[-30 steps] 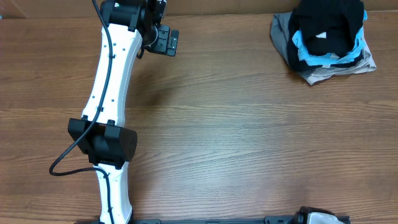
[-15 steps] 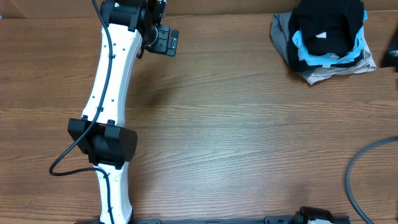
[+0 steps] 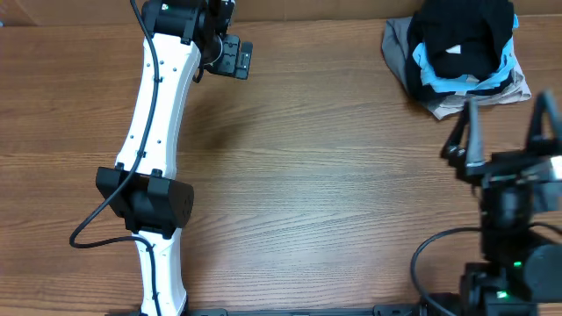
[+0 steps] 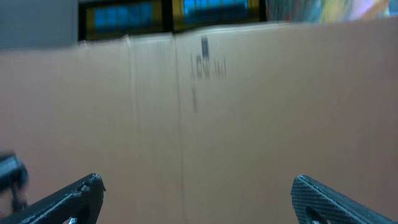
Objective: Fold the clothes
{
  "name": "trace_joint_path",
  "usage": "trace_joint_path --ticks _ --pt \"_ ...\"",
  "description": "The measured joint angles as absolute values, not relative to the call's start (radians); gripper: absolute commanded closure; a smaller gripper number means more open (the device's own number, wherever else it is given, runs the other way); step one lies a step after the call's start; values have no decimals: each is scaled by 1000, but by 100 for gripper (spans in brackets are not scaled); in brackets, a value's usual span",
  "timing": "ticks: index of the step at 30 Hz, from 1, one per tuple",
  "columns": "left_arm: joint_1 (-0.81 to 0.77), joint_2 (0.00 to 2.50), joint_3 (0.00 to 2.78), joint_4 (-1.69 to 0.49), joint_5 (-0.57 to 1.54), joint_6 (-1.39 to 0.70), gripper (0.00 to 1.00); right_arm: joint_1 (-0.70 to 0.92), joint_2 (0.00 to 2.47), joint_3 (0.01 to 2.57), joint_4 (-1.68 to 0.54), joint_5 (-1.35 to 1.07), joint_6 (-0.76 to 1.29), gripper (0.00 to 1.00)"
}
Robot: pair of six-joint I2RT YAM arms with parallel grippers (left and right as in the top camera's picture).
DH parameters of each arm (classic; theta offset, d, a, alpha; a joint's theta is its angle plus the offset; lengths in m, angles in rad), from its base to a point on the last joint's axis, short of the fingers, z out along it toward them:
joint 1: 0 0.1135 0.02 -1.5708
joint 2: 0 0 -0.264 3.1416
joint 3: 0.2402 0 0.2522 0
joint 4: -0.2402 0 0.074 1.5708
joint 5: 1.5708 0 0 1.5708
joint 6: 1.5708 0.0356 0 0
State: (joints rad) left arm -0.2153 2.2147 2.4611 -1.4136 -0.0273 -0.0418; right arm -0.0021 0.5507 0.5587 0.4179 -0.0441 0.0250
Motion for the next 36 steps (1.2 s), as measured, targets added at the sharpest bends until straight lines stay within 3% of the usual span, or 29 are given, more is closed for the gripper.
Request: trace_joint_path --ticks 16,25,36 --pt "-215 2215 2461 -1414 -27 -42 0 1 175 102 350 -76 -46 0" --pt "-215 2215 2461 -1414 -27 -42 0 1 24 18 134 -108 -49 0" --pt "-215 2215 2461 -1414 -27 -42 0 1 13 18 -65 -184 -36 0"
